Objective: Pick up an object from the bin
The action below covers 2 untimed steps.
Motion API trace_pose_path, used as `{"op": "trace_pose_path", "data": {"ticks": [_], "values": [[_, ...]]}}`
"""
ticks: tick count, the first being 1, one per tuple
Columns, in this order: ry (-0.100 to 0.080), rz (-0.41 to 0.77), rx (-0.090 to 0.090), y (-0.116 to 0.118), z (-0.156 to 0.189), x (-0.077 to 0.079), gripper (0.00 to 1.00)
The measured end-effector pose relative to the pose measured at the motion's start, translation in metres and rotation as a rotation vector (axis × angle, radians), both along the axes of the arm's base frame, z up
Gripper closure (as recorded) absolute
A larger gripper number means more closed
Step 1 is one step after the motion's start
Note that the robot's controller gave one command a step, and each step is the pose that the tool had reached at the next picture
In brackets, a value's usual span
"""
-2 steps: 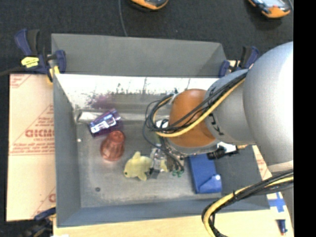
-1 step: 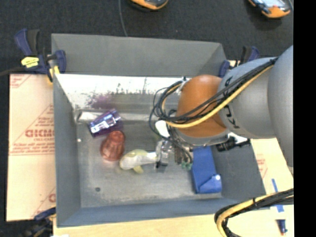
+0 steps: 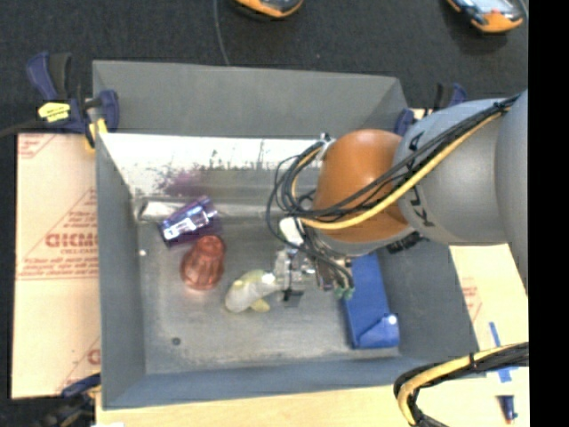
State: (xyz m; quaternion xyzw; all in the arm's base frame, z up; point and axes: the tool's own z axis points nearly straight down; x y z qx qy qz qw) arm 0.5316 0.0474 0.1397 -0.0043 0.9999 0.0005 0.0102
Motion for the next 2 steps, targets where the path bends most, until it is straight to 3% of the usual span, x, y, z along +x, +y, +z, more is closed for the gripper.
{"op": "trace_pose_path", "data": {"ticks": [1,2], "values": [[0.017,0.148,-0.003,-0.008,0.021,-0.007,1.00],[0.012,-0.073,0.000,0.002,0.042,0.004,1.00]]}}
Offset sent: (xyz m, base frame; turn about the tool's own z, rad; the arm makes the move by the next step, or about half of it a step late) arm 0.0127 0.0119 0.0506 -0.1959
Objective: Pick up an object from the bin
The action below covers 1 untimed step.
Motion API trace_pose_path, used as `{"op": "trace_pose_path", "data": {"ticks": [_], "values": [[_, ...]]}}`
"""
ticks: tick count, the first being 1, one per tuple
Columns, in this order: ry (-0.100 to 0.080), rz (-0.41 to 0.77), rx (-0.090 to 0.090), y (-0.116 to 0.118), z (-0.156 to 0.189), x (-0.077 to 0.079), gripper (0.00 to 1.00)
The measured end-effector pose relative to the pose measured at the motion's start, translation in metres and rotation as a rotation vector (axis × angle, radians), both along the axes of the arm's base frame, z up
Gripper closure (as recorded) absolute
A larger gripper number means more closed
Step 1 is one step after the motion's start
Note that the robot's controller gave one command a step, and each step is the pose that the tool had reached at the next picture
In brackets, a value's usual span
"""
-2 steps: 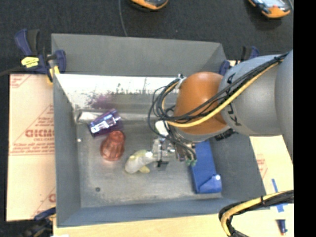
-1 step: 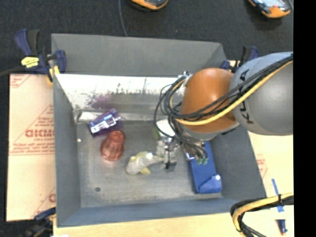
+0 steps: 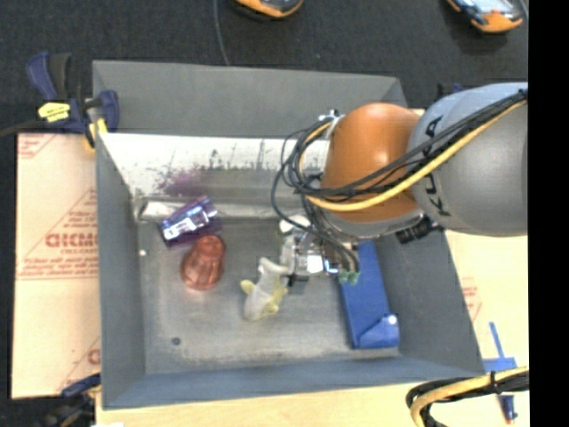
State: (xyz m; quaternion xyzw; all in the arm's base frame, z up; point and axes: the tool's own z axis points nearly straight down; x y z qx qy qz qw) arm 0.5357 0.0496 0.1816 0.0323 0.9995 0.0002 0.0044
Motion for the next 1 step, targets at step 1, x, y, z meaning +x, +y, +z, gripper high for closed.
{"op": "trace_pose_path", "data": {"ticks": [1], "values": [[0.002,0.257,-0.003,-0.0002,0.0308,-0.0041,1.00]]}}
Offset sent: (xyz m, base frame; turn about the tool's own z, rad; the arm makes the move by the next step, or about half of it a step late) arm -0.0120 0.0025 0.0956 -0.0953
